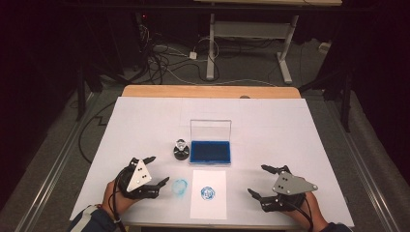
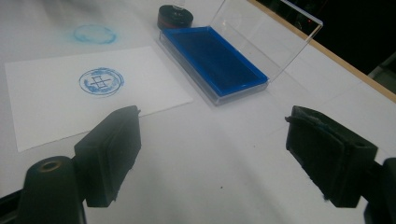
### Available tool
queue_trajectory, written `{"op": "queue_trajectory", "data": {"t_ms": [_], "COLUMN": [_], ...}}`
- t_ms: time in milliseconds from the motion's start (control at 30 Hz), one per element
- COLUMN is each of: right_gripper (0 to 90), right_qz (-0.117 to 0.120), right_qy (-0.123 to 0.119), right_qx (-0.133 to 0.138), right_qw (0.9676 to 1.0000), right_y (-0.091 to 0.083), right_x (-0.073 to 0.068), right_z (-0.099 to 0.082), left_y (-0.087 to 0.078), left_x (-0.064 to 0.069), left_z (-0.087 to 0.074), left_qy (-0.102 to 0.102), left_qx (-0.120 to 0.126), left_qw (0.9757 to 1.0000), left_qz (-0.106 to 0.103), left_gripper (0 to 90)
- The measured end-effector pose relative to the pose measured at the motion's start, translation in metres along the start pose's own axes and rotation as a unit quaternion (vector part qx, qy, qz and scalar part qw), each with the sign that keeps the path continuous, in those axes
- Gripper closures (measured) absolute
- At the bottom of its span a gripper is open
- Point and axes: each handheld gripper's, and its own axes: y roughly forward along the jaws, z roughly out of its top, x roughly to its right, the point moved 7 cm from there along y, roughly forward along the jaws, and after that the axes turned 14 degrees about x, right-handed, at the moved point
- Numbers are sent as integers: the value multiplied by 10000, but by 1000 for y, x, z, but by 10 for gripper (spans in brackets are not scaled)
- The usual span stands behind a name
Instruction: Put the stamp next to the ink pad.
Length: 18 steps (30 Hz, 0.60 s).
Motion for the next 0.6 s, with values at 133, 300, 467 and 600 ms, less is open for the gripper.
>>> {"op": "queue_trajectory", "data": {"t_ms": [133, 300, 467, 600], "right_gripper": [180, 180, 180, 180], "right_qz": [21, 45, 36, 27], "right_qy": [0, -17, -68, -79], "right_qx": [7, 28, -6, 6], "right_qw": [10000, 10000, 10000, 10000], "right_y": [1, 3, 4, 3], "right_x": [-1, -1, -3, -4], "right_z": [1, 2, 3, 5], "left_y": [-5, -8, -10, -11], "left_x": [3, 3, 5, 4], "left_z": [-8, -9, -9, -7], "left_qy": [-83, -158, -184, -53], "left_qx": [-132, -98, -74, 4], "left_qw": [9999, 9998, 9998, 10000], "left_qz": [-25, 0, -78, -78], "left_gripper": [196, 196, 196, 197]}}
